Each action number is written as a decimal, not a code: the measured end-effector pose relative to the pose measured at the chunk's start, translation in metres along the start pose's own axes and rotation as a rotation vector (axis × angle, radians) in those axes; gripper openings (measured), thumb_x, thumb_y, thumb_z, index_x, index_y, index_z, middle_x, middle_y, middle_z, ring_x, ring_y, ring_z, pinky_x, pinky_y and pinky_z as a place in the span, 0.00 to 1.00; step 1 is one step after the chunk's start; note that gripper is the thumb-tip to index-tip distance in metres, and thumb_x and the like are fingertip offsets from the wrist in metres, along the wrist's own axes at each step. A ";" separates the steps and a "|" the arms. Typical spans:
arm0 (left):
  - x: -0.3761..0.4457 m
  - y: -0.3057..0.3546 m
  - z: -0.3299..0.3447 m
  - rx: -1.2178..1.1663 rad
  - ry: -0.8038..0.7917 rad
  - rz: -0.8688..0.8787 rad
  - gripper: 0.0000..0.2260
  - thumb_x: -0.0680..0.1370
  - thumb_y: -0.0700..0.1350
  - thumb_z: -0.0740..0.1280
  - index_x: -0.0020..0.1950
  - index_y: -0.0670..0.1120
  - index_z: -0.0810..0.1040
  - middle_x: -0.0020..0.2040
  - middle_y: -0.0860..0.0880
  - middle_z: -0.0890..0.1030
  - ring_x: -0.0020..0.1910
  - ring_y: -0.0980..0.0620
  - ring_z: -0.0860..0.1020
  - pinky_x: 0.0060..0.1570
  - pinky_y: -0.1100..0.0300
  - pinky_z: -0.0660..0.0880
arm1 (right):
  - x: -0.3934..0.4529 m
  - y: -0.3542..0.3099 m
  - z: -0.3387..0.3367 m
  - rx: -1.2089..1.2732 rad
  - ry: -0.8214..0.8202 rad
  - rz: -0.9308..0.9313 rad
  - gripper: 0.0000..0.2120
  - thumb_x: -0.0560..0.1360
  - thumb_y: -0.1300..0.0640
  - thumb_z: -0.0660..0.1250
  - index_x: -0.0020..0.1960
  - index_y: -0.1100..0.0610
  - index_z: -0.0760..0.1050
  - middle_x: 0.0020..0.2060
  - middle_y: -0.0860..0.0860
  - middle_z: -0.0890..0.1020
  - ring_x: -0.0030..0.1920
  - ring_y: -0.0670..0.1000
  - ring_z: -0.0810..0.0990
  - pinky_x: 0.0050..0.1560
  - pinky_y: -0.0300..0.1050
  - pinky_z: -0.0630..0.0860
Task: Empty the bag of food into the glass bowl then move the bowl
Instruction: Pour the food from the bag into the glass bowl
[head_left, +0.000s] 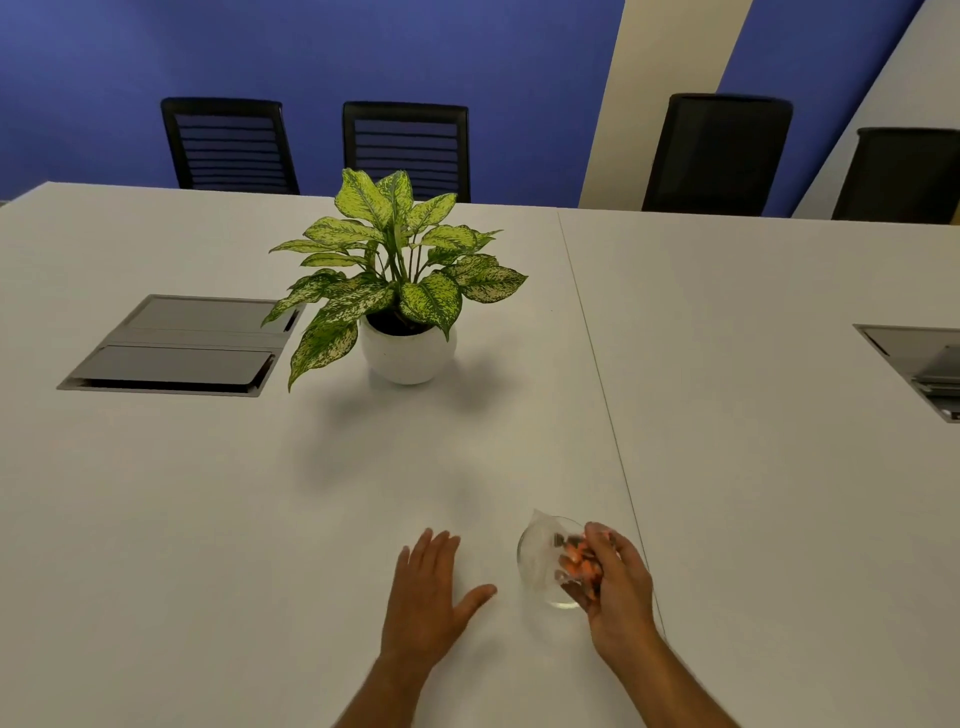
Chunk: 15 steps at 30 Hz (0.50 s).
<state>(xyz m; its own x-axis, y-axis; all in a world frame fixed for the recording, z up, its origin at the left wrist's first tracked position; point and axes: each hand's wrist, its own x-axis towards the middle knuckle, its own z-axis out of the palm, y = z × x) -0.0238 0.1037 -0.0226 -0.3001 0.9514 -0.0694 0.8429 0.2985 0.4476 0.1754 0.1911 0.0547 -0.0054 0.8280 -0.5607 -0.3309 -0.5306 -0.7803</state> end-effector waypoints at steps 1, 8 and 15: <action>0.004 -0.004 0.008 0.060 -0.037 -0.011 0.44 0.73 0.77 0.45 0.72 0.47 0.75 0.72 0.48 0.76 0.75 0.47 0.70 0.77 0.52 0.51 | 0.005 0.000 -0.004 -0.043 0.047 -0.054 0.14 0.73 0.57 0.73 0.57 0.59 0.77 0.44 0.59 0.85 0.41 0.57 0.84 0.41 0.54 0.84; 0.013 -0.007 0.054 0.182 -0.182 -0.035 0.39 0.76 0.74 0.45 0.74 0.46 0.65 0.73 0.42 0.75 0.75 0.42 0.60 0.74 0.47 0.40 | 0.027 -0.001 -0.015 -0.451 0.163 -0.338 0.13 0.71 0.55 0.76 0.53 0.50 0.78 0.49 0.55 0.83 0.43 0.53 0.85 0.38 0.54 0.85; 0.009 -0.016 0.079 0.282 -0.047 -0.019 0.41 0.76 0.74 0.49 0.80 0.49 0.58 0.81 0.45 0.58 0.81 0.49 0.34 0.75 0.41 0.40 | 0.040 -0.006 -0.008 -0.894 0.154 -0.680 0.16 0.72 0.53 0.75 0.59 0.53 0.78 0.46 0.48 0.84 0.46 0.51 0.83 0.51 0.49 0.81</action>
<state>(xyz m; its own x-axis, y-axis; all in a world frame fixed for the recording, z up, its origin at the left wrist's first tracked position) -0.0044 0.1137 -0.1004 -0.3020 0.9458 -0.1194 0.9301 0.3198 0.1807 0.1847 0.2256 0.0345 0.0543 0.9957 0.0754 0.5724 0.0308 -0.8194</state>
